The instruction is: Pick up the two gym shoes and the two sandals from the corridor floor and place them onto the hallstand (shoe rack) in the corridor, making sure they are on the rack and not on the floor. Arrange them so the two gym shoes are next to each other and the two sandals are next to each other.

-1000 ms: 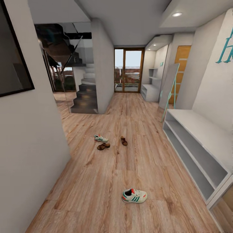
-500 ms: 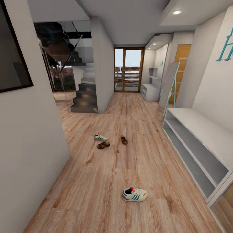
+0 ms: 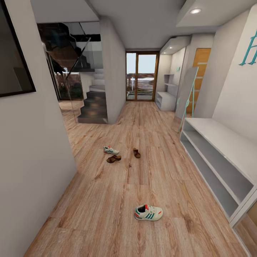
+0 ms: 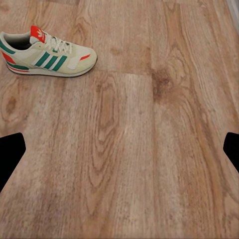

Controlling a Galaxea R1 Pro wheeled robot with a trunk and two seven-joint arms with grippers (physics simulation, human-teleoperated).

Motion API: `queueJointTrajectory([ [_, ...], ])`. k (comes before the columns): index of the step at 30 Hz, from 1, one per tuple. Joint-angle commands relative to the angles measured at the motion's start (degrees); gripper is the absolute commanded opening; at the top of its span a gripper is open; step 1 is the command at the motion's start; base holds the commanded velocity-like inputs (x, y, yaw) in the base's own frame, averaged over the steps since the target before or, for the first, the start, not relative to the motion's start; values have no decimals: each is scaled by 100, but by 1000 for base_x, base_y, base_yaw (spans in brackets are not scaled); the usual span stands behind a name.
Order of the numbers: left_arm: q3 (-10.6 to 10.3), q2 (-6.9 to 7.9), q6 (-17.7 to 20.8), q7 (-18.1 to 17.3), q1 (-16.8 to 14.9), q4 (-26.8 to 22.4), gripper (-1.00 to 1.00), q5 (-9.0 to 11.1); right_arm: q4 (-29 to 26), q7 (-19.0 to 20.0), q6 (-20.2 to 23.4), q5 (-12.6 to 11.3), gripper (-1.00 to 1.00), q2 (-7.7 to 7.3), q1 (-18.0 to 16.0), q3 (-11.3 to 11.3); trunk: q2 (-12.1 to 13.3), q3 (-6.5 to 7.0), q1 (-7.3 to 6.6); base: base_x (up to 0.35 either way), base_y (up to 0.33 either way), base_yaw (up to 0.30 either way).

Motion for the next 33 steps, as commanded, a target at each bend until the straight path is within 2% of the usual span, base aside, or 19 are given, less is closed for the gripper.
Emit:
queueJointTrajectory([
  [1,-7,1,-17,-2,-3,4,100,42,3,-5,-17,-1,100,0,-3,-5,-44,-24,22,0,0,0],
  [13,-6,13,-12,-2,-55,42,100,28,39,-10,-17,14,100,-1,-3,-11,-525,-239,286,0,0,0],
  [18,-7,23,31,9,-156,-22,100,37,-198,-11,-2,4,100,-77,-34,-24,-726,-329,395,0,0,0],
  [22,-10,51,94,3,-539,-60,100,26,-733,-11,161,8,100,-147,-162,-31,-886,-401,483,0,0,0],
  [24,-20,55,120,4,-770,-43,100,15,-1013,-10,376,9,100,-161,-235,-35,-966,-437,527,0,0,0],
  [28,-58,25,242,6,-1232,-14,100,-6,-1462,-7,1050,10,100,-195,-500,-41,-1127,-508,615,0,0,0],
  [29,-65,14,350,7,-1358,-11,100,-13,-1557,-3,1273,10,100,-244,-634,-53,-1167,-526,637,0,0,0],
  [33,-88,25,713,5,-1611,-5,100,-70,-1671,36,1701,6,100,-379,-930,-133,-1327,-598,725,0,0,0],
])
